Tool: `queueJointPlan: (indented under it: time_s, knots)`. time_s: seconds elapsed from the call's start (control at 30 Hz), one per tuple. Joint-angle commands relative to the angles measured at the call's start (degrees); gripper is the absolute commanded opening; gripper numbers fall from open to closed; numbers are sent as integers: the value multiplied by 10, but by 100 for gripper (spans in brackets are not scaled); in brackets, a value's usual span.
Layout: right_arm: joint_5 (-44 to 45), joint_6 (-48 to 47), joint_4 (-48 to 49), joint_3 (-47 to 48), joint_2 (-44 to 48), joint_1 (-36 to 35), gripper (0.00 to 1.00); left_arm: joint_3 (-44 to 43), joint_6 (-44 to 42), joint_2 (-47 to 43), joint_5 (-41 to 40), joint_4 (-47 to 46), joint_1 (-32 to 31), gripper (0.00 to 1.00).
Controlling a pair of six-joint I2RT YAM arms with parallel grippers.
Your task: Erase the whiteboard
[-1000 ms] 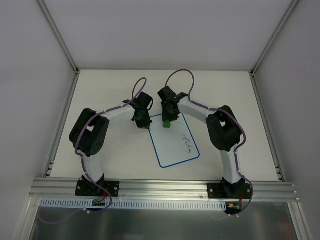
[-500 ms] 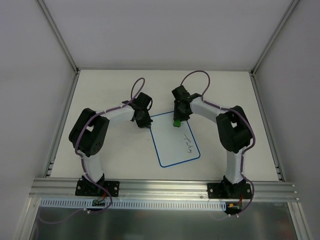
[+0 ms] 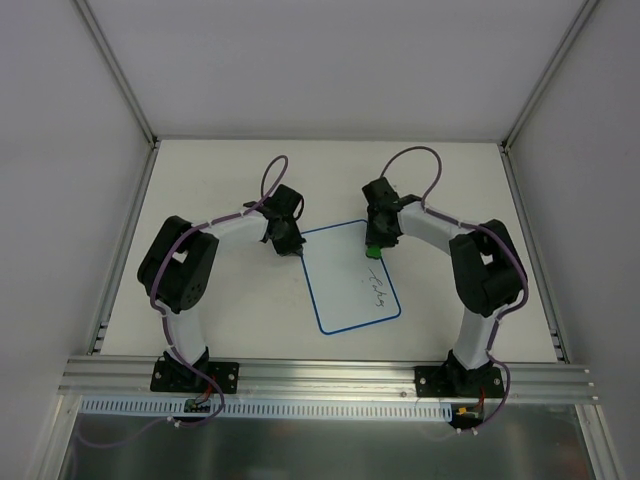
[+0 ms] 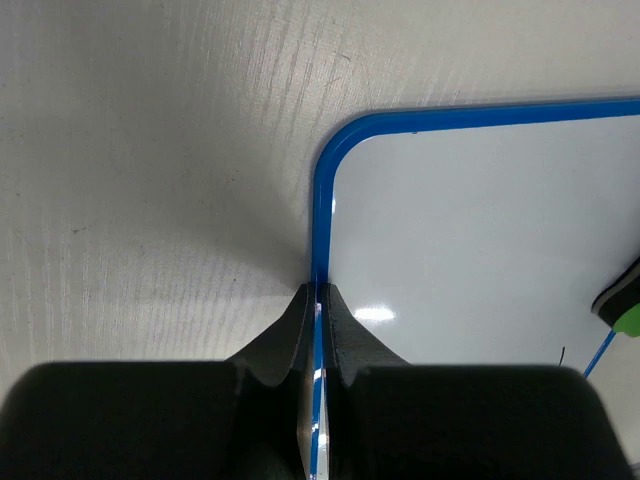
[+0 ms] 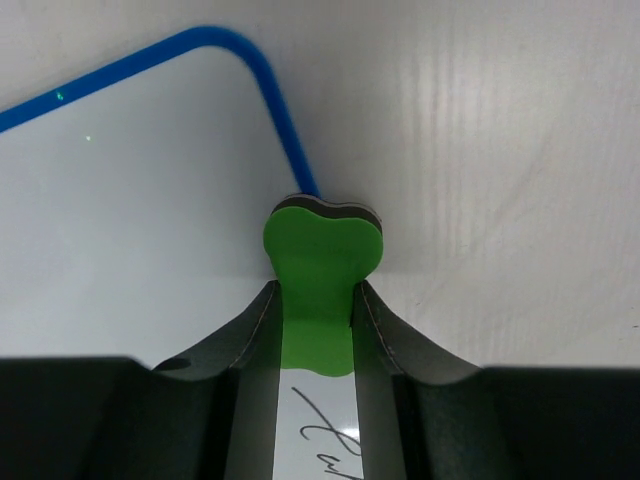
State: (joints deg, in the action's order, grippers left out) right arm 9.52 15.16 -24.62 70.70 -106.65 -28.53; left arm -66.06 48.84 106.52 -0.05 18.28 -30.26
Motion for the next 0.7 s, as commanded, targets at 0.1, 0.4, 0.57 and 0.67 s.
queueJointPlan:
  time_s: [0.1,0.4,0.57,0.67]
  knots:
    - [-24,1,-41,4,-14,-84,0,13,-2,42,-23,54,8,0]
    - [-4,51,-42,-65,2,-123,0,6,2,42,-14,55,13,0]
    - [33,93,-42,-172,85,-65,0,9,-1,40,-8,55,26,0]
    - [29,97,-35,-233,141,-38,0,14,-1,38,-9,54,29,0]
